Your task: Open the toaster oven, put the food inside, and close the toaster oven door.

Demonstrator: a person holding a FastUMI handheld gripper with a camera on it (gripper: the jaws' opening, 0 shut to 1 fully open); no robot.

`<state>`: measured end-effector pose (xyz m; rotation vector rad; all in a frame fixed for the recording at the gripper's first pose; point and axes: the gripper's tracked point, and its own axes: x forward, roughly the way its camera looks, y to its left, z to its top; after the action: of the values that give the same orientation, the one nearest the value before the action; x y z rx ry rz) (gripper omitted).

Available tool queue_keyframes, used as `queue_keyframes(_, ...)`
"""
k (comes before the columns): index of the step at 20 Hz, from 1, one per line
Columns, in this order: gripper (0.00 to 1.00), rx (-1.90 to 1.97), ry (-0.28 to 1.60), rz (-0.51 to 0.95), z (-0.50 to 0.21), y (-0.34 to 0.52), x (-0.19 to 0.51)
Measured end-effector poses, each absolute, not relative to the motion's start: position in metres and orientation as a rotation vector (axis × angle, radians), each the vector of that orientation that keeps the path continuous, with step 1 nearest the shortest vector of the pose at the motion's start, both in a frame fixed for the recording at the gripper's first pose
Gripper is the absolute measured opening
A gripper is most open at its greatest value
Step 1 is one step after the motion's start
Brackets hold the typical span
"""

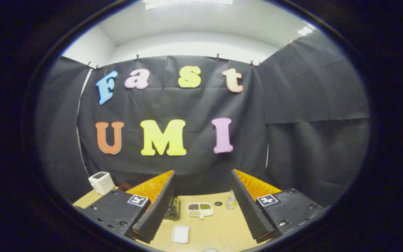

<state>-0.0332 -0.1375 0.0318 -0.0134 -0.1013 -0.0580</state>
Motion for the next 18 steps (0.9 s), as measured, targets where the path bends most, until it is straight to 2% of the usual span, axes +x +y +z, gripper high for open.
queue_keyframes(9,0.99,-0.029,-0.096,0.081,0.031,-0.136,-0.061)
queue_keyframes(18,0.99,0.021,-0.061,0.08,0.018,-0.14,-0.06)
